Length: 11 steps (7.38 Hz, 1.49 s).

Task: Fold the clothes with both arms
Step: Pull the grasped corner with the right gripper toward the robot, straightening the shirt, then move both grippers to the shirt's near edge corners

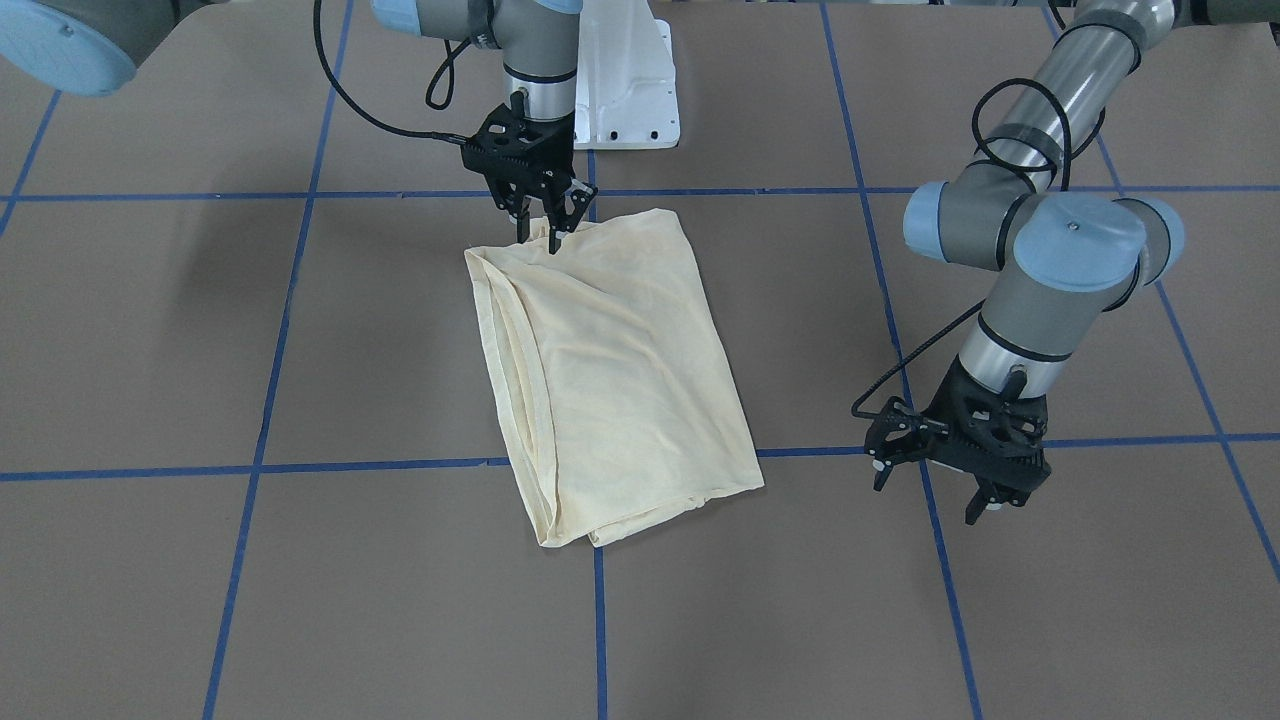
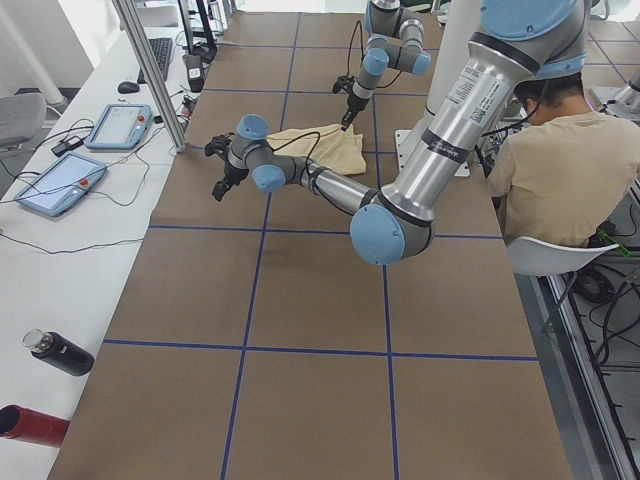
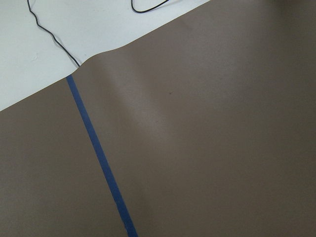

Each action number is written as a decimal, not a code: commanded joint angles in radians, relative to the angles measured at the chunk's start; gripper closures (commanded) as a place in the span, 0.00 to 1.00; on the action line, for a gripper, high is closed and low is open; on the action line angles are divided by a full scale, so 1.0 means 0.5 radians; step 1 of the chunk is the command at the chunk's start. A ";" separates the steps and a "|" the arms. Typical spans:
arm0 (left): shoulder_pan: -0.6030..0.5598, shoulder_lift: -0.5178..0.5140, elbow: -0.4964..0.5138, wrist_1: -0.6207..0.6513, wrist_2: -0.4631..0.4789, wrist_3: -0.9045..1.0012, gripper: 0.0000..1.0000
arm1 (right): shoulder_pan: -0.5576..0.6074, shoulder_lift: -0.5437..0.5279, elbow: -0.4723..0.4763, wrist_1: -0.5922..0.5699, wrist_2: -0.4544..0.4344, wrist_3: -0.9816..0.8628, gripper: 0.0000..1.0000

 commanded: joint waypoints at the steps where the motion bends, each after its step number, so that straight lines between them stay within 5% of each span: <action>1: 0.189 0.242 -0.431 0.021 -0.067 -0.392 0.00 | 0.084 -0.175 0.237 0.014 0.012 -0.295 0.00; 3: 0.514 0.412 -0.751 0.043 0.021 -0.897 0.00 | 0.094 -0.280 0.375 0.026 0.018 -0.333 0.00; 6: 1.081 0.412 -0.801 0.043 0.462 -1.537 0.00 | 0.094 -0.531 0.428 0.362 0.021 -0.400 0.00; 7: 1.226 0.412 -0.789 0.061 0.591 -1.660 0.06 | 0.094 -0.538 0.425 0.379 0.018 -0.400 0.00; 9: 1.331 0.367 -0.798 0.186 0.620 -1.814 0.36 | 0.091 -0.532 0.425 0.379 0.018 -0.400 0.00; 11: 1.374 0.363 -0.795 0.202 0.623 -1.839 0.38 | 0.088 -0.525 0.425 0.379 0.012 -0.397 0.00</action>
